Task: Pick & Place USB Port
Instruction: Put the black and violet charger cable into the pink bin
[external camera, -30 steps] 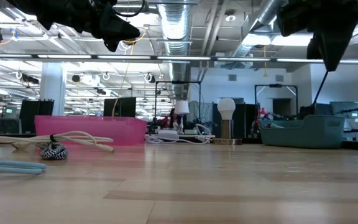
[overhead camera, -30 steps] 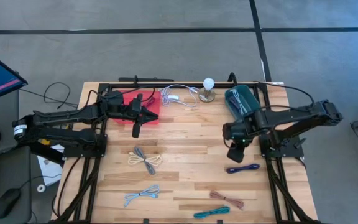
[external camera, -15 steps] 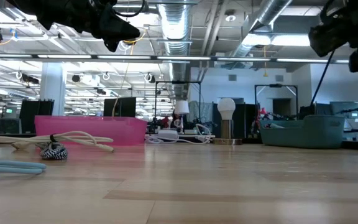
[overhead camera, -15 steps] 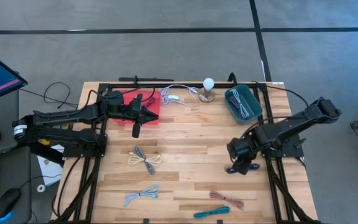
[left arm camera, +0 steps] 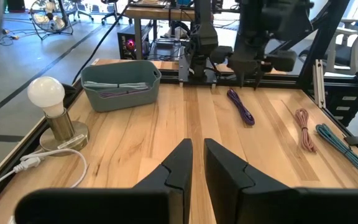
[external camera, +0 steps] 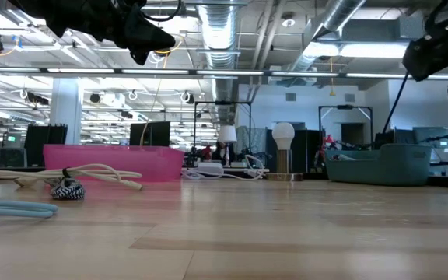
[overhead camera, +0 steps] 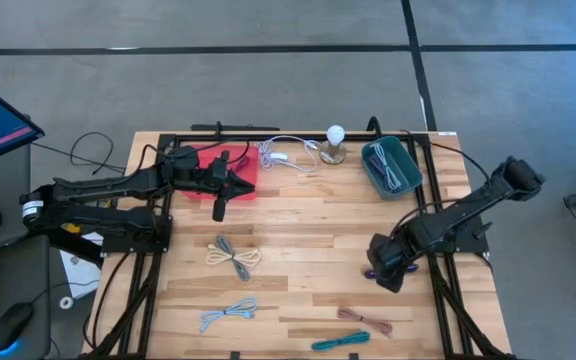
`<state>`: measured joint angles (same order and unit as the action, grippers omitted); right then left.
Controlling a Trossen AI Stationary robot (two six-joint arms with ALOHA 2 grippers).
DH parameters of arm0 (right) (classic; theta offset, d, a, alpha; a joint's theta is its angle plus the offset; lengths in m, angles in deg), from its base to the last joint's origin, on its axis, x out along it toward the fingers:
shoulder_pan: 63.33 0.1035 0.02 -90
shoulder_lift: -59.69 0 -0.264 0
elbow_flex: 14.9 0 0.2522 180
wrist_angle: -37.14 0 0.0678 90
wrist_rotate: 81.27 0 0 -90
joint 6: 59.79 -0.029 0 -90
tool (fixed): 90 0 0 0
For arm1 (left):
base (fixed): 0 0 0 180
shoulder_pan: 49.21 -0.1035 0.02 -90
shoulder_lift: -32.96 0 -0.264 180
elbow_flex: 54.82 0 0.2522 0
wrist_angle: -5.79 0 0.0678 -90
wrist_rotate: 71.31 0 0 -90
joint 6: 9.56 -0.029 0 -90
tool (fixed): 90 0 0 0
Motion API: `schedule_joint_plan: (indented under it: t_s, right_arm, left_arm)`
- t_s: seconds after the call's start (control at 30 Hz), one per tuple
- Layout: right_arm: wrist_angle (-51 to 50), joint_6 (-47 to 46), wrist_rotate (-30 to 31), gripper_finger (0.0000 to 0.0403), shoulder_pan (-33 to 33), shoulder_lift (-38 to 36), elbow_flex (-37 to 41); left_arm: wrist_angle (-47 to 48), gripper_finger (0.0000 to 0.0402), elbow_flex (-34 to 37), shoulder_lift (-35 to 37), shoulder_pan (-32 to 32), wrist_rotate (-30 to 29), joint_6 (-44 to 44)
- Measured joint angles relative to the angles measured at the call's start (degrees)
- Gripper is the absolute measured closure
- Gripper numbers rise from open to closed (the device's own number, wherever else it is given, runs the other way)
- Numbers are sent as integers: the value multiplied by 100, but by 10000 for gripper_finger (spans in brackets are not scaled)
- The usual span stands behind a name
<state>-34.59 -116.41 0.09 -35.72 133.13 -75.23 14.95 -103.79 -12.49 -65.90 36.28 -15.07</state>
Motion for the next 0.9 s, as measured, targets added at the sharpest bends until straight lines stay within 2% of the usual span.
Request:
schedule_joint_plan:
  t_s: [0.23, 0.4, 0.63, 0.9]
  right_arm:
    - [32, 626, -4, 232, 167, 614, 0]
    - [21, 1037, -18, 250, 247, 1231, 0]
    - [-2, 1072, -4, 278, 269, 2029, -2]
    - [39, 1368, -130, 306, 249, 2427, -24]
  left_arm:
    - [13, 362, 0, 0, 0, 0, 0]
    - [22, 362, 0, 0, 1, -1, 0]
    - [33, 362, 0, 0, 1, 1, 1]
    - [57, 362, 80, -2, 0, -1, 0]
